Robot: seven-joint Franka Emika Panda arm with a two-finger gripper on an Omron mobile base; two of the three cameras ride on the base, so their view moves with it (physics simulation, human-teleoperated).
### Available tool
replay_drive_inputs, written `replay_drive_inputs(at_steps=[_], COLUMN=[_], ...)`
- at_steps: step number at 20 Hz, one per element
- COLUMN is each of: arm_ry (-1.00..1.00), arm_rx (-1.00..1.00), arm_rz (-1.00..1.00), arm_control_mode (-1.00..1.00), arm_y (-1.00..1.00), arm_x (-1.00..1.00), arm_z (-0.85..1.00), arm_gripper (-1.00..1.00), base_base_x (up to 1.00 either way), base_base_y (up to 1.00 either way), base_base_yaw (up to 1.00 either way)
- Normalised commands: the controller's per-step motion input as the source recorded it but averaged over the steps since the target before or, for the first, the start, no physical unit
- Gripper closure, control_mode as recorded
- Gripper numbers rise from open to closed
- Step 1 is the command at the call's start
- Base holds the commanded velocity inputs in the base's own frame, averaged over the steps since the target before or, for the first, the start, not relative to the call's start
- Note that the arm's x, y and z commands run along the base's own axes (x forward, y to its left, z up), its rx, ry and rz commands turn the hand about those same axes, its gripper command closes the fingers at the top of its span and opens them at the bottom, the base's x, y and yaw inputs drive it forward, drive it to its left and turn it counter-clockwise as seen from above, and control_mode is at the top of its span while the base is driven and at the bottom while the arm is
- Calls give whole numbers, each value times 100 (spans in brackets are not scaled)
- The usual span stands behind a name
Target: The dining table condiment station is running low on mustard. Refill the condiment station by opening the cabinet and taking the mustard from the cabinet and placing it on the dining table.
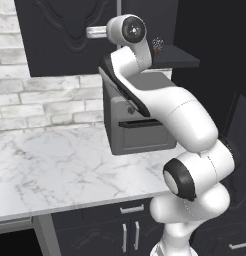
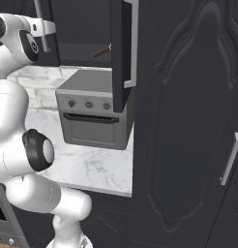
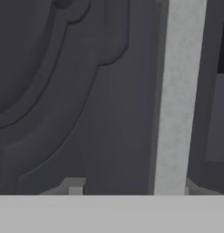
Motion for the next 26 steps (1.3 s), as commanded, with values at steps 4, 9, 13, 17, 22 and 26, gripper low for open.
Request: replay_drive_inputs(at_steps=[4,9,13,17,22,26], arm_ry=[1,5,1,2,0,-2], arm_rx=[0,-1,0,0,0,0], arm_rz=[2,0,0,2,8,10], arm_control_mode=[-100,-100,-100,-100,-100,-100], arm_y=[22,6,0,0,10,49], arm_x=[13,3,0,0,-12,-59], arm_z=[0,-1,0,0,0,0], arm_gripper=[100,100,100,100,100,100], base_base_x=[0,0,0,0,0,0], base_base_y=[0,0,0,0,0,0], base_base_yaw=[0,0,0,0,0,0])
